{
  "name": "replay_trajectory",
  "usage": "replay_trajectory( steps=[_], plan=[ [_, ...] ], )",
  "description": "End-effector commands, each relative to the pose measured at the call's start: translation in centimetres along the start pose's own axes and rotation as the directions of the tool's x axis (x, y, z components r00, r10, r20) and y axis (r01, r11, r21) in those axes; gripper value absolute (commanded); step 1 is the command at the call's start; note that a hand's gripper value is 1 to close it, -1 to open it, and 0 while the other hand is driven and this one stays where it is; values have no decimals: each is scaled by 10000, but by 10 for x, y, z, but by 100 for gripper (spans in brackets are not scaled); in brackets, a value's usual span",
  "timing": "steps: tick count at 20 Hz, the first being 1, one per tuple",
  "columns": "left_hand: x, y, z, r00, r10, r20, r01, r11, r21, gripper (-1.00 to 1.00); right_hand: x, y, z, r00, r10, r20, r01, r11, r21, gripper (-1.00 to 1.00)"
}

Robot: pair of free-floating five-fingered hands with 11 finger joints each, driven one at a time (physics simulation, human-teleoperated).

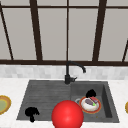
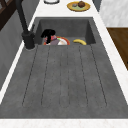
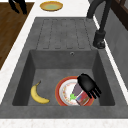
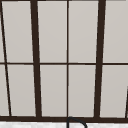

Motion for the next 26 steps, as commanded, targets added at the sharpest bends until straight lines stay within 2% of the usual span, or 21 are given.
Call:
replay_trajectory(
  steps=[1, 6, 7, 8, 11, 15, 20, 26],
  plan=[
    [0, 0, 0, 10000, 0, 0, 0, 10000, 0, 0, -1, 9, 1, 9993, 302, -242, -305, 9995, -119, 100],
    [0, 0, 0, 10000, 0, 0, 0, 10000, 0, 0, 7, 9, -1, 9984, 564, -66, -566, 9975, -421, 100],
    [0, 0, 0, 10000, 0, 0, 0, 10000, 0, 0, 12, -2, -1, 9985, 550, -11, -549, 9969, -562, 100],
    [0, 0, 0, 10000, 0, 0, 0, 10000, 0, 0, 21, -7, 1, 9964, 833, -175, -842, 9947, -596, 100],
    [0, 0, 0, 10000, 0, 0, 0, 10000, 0, 0, 29, -7, 10, 9923, 1183, -365, -1199, 9918, -432, 100],
    [0, 0, 0, 10000, 0, 0, 0, 10000, 0, 0, 34, -6, 22, 9836, 1767, -357, -1789, 9812, -730, 100],
    [0, 0, 0, 10000, 0, 0, 0, 10000, 0, 0, 35, -17, 26, 9799, 1993, 69, -1970, 9728, -1221, 100],
    [0, 0, 0, 10000, 0, 0, 0, 10000, 0, 0, 29, -17, 33, 9607, 2760, 281, -2680, 9494, -1639, 100]
  ],
)
